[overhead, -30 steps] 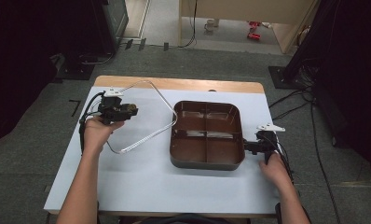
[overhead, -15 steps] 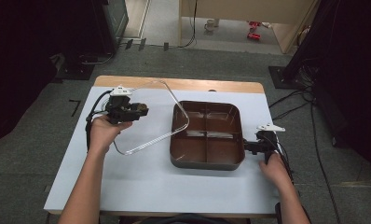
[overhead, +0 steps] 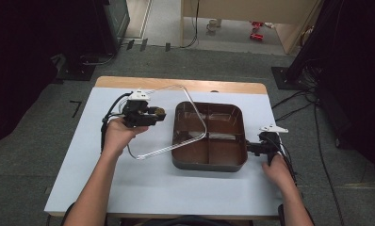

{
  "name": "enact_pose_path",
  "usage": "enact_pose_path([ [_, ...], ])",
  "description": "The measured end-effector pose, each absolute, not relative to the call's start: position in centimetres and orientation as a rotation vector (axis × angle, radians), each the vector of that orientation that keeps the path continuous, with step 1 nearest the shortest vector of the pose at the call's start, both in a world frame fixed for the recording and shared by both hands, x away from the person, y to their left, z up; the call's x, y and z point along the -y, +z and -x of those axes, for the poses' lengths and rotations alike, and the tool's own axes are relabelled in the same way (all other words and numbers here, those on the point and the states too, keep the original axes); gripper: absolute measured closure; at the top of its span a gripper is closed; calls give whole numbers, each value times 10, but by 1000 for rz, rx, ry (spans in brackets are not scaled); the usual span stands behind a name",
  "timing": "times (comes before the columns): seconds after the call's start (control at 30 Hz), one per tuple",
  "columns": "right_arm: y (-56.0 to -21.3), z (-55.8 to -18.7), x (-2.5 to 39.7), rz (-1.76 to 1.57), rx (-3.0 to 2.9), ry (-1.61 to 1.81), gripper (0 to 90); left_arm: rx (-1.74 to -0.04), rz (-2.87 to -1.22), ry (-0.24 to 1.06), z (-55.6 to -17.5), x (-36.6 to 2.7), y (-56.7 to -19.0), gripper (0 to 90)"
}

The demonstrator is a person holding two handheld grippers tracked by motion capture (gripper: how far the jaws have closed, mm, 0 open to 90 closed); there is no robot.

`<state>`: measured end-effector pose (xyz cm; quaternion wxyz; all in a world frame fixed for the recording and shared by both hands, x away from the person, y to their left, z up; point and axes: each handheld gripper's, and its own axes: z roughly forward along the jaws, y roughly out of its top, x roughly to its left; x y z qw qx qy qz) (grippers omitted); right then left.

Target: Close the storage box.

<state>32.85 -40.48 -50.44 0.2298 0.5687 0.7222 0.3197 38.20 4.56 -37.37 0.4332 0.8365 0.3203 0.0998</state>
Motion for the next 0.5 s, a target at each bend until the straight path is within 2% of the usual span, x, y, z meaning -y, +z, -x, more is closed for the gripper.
enact_pose_path([
  [0.5,-504,-329,405,-1563,-1987,880,111,-690,-2137,199,-380,-9,-390,591],
])
